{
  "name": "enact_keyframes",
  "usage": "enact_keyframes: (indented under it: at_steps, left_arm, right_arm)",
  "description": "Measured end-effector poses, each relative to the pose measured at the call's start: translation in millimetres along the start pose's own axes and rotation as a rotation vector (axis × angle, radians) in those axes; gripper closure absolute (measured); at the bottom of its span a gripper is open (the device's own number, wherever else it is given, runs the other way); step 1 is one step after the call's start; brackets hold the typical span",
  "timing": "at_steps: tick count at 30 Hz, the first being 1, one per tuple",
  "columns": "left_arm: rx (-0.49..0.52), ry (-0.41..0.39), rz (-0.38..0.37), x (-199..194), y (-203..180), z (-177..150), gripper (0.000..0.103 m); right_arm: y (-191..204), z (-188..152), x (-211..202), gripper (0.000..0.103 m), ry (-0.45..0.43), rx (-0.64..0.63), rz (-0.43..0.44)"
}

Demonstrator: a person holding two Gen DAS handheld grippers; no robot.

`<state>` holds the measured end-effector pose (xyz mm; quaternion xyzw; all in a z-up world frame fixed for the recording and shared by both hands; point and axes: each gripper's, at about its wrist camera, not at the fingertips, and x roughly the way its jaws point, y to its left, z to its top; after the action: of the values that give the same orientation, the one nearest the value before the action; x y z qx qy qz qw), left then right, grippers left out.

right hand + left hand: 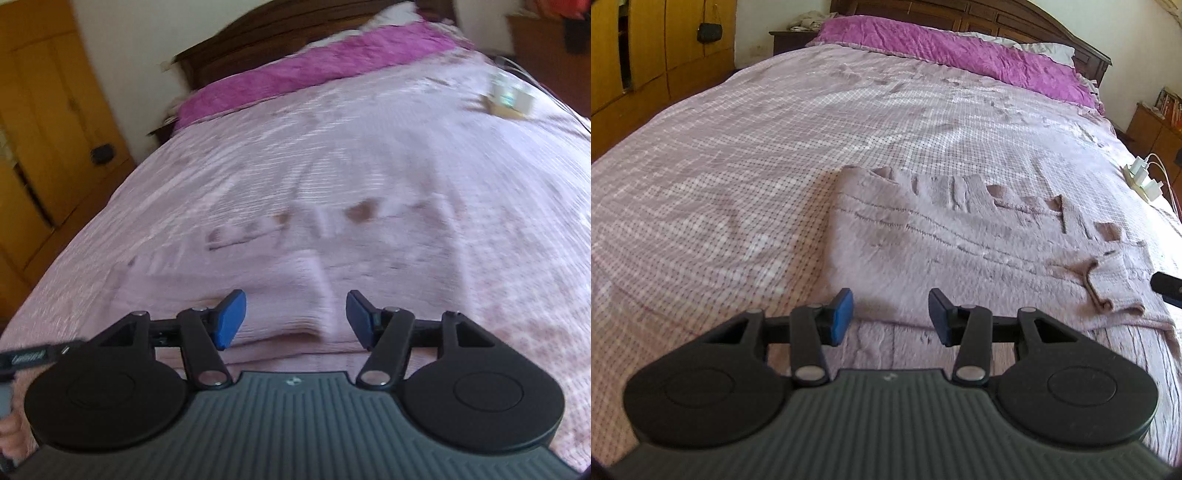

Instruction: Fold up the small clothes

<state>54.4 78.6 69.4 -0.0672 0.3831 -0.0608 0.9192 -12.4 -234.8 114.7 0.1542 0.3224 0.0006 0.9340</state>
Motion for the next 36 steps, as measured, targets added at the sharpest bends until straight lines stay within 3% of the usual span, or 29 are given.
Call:
enact_keyframes:
  at_steps: [6,12,15,17,20,28,33,36]
  left_arm:
    - [0.025,-0.003,0.0,17,-7,7,0.056]
    - [0.036,0.009,0.003,32,-7,6,0.056]
    - [0.048,0.011,0.01,37,-8,4,0.056]
    - [0.05,0.01,0.011,38,-8,3,0.056]
    - [0.051,0.009,0.011,39,-7,3,0.056]
    - [0.046,0.009,0.01,40,-6,3,0.056]
    - [0.051,0.01,0.015,40,-7,2,0.056]
    - [0.054,0.01,0.018,40,-8,2,0.056]
  right_arm:
    - [44,-9,28,0.035,0.043,-0.163,0.021]
    - [55,-23,52,0.037,0.088,-0.26,-0.094]
    - [49,-24,53,0.056,0.079,-0.255,-0.111]
    - [41,-21,49,0.078,0.07,-0.225,-0.111]
    - [25,-12,40,0.085,0.041,-0.153,-0.106]
    - [-42,11,13,0.086,-0.03,0.087,-0.125]
    - [-86,5,15,0.084,0.019,0.215,-0.168]
    - [-95,-1,16,0.083,0.04,0.226,-0.212]
